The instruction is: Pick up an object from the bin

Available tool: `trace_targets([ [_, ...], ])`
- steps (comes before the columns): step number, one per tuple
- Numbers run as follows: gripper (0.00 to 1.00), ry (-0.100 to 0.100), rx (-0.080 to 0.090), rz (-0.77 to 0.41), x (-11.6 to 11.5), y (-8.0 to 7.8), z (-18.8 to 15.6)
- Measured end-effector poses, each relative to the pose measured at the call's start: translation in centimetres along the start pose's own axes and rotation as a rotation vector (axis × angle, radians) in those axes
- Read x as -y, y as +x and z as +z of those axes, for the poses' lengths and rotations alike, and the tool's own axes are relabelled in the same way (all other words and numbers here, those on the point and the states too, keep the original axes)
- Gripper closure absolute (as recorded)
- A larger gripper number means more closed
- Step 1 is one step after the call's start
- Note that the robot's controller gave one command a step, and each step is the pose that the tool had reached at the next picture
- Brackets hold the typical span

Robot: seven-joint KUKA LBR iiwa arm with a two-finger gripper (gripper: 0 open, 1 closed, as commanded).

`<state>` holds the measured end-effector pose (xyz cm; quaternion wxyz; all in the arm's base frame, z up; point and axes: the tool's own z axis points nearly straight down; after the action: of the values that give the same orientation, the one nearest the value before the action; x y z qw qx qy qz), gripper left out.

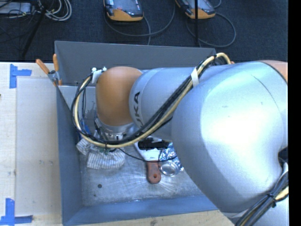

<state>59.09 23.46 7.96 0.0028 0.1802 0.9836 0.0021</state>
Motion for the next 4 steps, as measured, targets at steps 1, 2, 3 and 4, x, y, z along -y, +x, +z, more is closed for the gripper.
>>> trace_targets([
  [1, 1.0, 0.0, 0.0, 0.0, 0.0, 0.0, 0.0],
  [2, 1.0, 0.0, 0.0, 0.001, 0.0, 0.0, -0.1],
  [3, 1.0, 0.001, -0.002, 0.001, 0.1, 0.1, -0.4],
  [4, 1.0, 0.006, -0.007, 0.002, 0.2, 0.2, -1.2],
])
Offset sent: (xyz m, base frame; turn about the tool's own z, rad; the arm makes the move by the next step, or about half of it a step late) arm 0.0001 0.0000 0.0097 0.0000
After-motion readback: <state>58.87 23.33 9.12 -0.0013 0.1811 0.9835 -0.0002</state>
